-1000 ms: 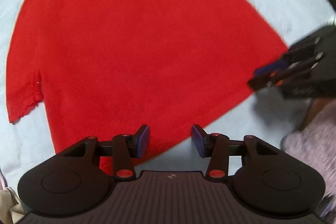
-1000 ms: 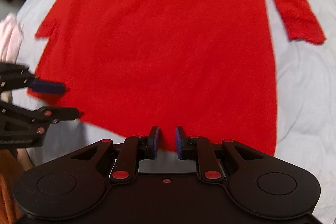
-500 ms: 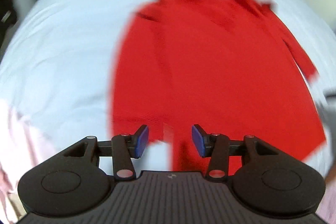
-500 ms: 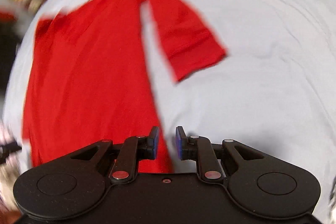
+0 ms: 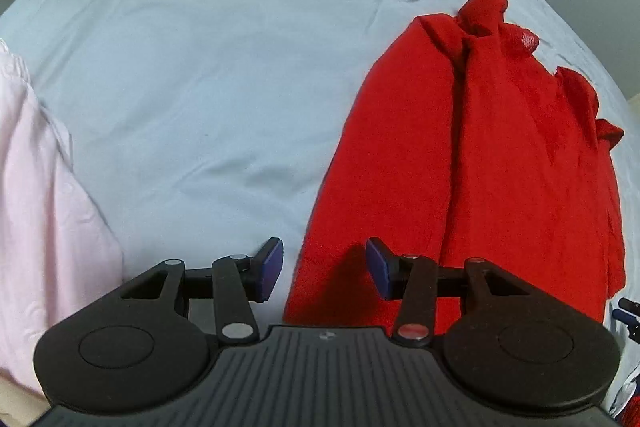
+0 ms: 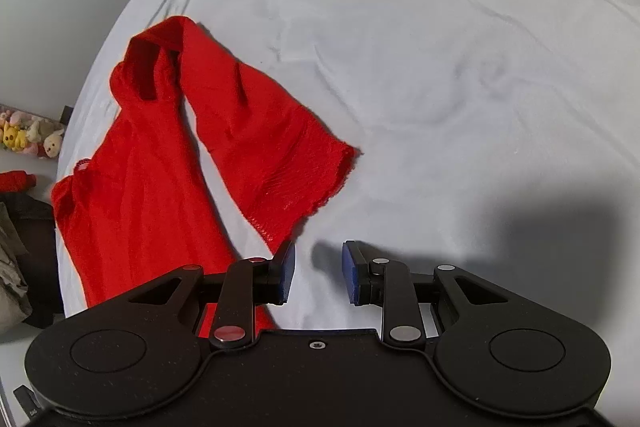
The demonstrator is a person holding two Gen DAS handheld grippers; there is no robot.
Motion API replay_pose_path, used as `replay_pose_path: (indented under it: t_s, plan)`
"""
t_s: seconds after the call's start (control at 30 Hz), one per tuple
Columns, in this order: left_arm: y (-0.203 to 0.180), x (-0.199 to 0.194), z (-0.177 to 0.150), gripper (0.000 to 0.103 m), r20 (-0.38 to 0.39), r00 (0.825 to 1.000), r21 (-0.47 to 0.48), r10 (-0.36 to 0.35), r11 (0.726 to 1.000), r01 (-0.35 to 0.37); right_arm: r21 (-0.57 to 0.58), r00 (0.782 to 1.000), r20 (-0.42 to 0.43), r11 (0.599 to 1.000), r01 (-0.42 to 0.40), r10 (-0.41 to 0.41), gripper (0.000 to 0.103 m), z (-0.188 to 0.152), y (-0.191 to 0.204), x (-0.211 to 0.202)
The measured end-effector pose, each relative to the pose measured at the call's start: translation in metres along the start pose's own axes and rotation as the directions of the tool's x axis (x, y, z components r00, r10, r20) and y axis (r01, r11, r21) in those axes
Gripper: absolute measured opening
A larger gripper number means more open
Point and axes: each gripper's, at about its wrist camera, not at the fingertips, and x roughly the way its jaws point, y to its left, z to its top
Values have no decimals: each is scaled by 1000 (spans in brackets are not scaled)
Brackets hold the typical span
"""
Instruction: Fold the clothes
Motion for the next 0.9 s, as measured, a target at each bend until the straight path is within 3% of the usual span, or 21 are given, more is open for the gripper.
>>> replay_pose_path:
  t_s: [0.13, 0.47, 0.57, 0.63, 0.9]
  plan:
    - [-2, 8, -1, 42, -8, 1000, -5, -22, 1000, 22, 19, 1000, 8, 1000, -18, 18, 25, 6, -4, 4]
    - [-2, 12, -5, 7, 20, 999, -50, -31, 998, 32, 168, 992, 104, 982, -92, 75, 25, 23, -23, 9]
    - [-4, 14, -5, 4, 25, 999, -68, -34, 997, 36, 191, 988, 131, 976, -104, 80, 24, 24, -23, 14]
    - [-8, 13, -4, 4, 30, 999, -63, -17, 998, 19, 184, 987, 149, 979, -90, 63, 4, 24, -21, 14]
    - [1, -28, 19, 4, 104, 994, -46, 29, 999, -24, 72, 973, 232, 997, -16, -2, 3, 40, -10, -25]
